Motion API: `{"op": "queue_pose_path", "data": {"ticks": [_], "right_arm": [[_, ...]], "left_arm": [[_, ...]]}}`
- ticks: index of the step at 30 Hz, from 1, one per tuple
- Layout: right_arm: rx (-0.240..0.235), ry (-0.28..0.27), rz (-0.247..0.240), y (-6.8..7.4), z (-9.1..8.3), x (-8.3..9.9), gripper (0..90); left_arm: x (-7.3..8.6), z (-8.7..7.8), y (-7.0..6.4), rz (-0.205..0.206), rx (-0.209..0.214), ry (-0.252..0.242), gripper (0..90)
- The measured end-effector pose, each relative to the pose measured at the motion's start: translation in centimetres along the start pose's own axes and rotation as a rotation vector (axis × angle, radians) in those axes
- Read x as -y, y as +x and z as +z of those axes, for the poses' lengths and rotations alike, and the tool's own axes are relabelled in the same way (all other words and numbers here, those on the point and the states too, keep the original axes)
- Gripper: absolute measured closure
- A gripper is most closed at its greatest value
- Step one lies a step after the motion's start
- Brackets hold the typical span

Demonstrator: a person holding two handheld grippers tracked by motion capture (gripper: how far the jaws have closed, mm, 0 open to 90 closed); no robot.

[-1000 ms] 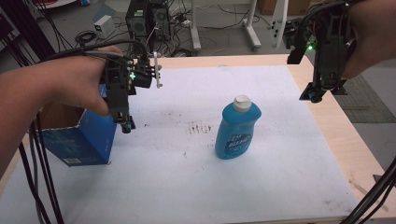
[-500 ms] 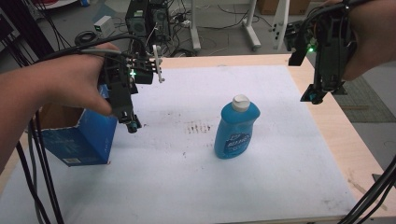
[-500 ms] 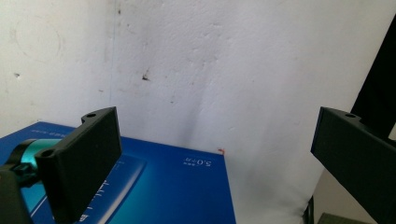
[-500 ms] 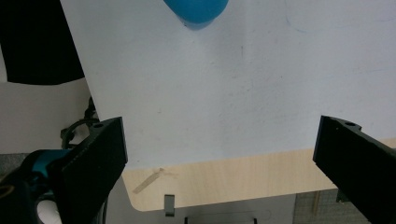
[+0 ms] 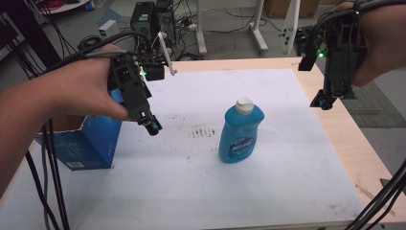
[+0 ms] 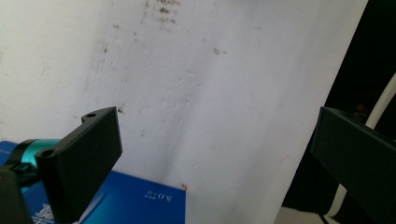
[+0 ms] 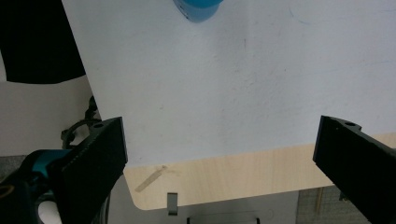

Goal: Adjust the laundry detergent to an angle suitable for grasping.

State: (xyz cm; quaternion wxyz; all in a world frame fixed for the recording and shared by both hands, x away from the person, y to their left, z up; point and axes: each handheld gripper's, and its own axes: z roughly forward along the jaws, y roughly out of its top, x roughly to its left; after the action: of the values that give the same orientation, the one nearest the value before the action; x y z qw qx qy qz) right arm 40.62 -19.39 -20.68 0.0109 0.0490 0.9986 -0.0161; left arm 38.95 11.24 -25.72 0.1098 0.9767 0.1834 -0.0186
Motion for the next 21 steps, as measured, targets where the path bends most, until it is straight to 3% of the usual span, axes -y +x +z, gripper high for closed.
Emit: {"op": "queue_pose_path", "data": {"ticks": [11,21], "right_arm": [[0.004,-0.008,0.011,0.3,0.0,0.9,1.9],[0.003,-0.009,0.015,0.2,0.2,1.2,1.9]], "left_arm": [[-1.6,0.6,-1.4,-0.025,0.022,-0.079,1.8],[-3.2,1.5,-2.4,-0.028,0.015,-0.115,1.8]]}}
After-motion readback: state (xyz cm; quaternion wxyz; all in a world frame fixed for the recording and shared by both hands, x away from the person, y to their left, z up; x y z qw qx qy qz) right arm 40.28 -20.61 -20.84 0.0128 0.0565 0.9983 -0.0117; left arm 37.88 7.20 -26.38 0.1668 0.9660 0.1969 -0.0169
